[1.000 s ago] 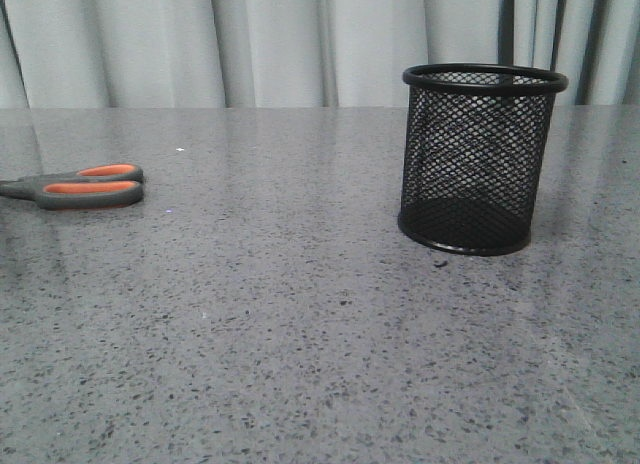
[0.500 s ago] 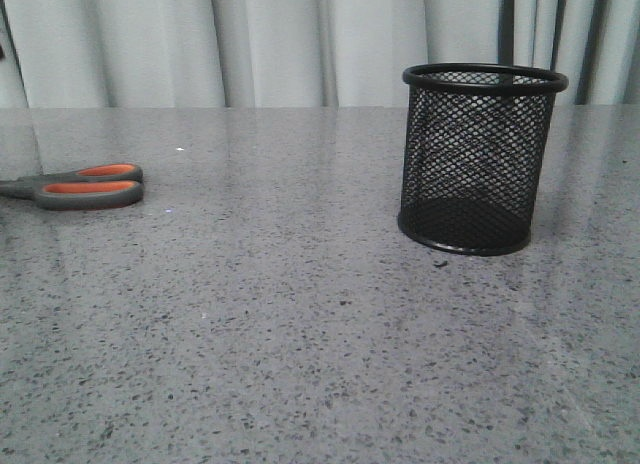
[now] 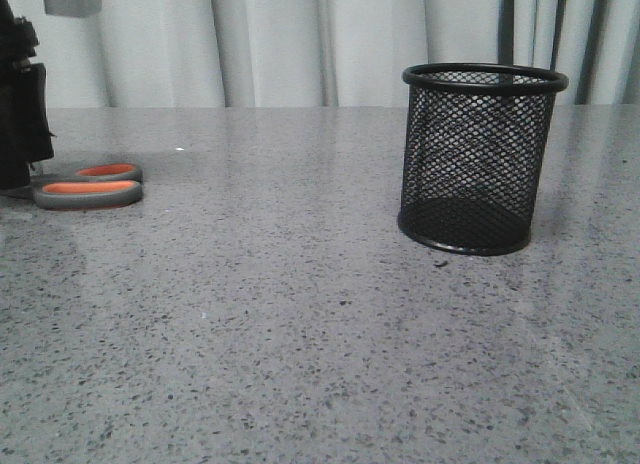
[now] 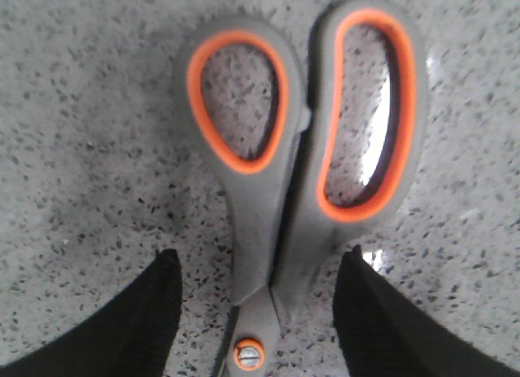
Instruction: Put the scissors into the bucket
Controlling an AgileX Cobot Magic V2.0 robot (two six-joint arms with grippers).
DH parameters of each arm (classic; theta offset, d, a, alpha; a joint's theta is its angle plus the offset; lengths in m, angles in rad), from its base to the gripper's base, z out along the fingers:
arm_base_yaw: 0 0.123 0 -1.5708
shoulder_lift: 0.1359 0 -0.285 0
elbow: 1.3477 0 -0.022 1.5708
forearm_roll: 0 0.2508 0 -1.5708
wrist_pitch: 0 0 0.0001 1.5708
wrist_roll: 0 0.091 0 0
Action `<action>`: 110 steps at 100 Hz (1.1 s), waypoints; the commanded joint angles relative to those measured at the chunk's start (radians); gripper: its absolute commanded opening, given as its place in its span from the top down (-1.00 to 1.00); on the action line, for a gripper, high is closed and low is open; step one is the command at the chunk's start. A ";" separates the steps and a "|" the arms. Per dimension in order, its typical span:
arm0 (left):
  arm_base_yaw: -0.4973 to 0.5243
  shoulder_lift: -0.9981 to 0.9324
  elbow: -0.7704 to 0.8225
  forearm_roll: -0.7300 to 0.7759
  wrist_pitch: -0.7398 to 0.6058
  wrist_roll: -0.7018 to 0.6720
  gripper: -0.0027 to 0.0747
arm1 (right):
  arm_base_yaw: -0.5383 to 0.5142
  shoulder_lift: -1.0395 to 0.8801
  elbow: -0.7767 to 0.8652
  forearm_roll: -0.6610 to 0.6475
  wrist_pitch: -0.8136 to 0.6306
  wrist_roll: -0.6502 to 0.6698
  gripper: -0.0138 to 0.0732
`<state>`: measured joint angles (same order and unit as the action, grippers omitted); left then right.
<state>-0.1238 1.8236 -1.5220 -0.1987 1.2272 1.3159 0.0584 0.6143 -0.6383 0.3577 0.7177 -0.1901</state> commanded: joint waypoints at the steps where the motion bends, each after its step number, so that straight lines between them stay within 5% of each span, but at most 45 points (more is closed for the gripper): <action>1: -0.009 -0.036 -0.030 -0.007 0.036 0.003 -0.07 | 0.005 0.009 -0.037 0.015 -0.049 -0.016 -0.24; 75: -0.009 0.018 -0.028 -0.045 0.036 0.005 -0.03 | 0.005 0.013 -0.037 0.015 -0.048 -0.016 -0.24; 110: -0.009 0.033 -0.021 -0.062 0.036 -0.003 0.78 | 0.005 0.013 -0.037 0.015 -0.046 -0.016 -0.24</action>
<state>-0.1238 1.8706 -1.5351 -0.2258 1.2513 1.3198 0.0584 0.6202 -0.6383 0.3577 0.7241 -0.1933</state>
